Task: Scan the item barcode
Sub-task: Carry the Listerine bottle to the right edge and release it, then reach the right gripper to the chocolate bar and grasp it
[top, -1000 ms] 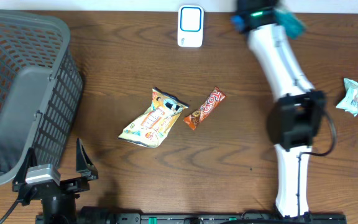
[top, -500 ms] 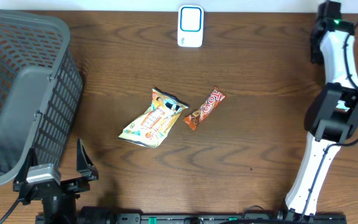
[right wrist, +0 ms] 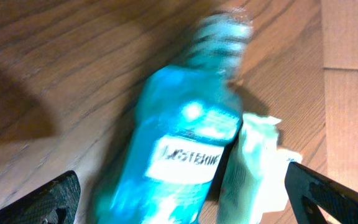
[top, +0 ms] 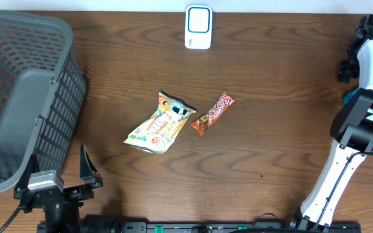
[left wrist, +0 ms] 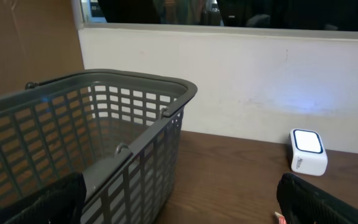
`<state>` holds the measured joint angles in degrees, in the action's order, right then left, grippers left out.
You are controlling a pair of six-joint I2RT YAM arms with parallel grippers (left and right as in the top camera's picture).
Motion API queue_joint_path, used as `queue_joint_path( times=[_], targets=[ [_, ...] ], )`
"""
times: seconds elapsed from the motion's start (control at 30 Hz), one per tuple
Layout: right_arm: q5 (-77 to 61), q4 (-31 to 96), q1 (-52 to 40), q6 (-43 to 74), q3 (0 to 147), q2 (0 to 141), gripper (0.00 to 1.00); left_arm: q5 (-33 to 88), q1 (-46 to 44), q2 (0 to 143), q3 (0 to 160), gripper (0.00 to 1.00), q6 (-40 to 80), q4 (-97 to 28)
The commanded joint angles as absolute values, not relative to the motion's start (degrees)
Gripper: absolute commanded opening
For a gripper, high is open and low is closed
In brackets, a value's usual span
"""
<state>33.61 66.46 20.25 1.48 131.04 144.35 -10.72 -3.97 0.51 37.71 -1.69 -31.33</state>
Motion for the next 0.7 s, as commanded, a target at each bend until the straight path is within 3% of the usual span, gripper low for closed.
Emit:
queue_joint_path(
  times=[0.0,0.23,0.33,0.37,0.47,0.67],
  targets=[
    [26.1,67.6,17.7,6.2,131.7,140.3,0.99,-11.2,-4.3,0.1,37.5,0.98,-1.6,-31.2],
    [6.0,70.5,10.9,10.8,131.7,129.9,0.99,-11.2,-4.3,0.1,37.5,0.98,-1.6,-31.2],
    [5.5,74.4,6.2,21.0,131.7,126.3,0.99,-11.2,-4.3,0.1,37.5,0.98,-1.6,-31.2],
    [1.9,78.8,3.6,32.9,131.7,125.4,0.99,-11.2,-4.3,0.1,37.5,0.98,-1.6,-31.2],
    [-8.9,86.2,-0.8,46.8,131.5,125.6,0.99,-11.2,-4.3,0.1,37.5,0.98,-1.6,-31.0],
    [-14.7,89.6,-11.9,50.7,130.3,127.5,0.99,-11.2,-4.3,0.1,37.5,0.98,-1.6,-31.0]
  ],
)
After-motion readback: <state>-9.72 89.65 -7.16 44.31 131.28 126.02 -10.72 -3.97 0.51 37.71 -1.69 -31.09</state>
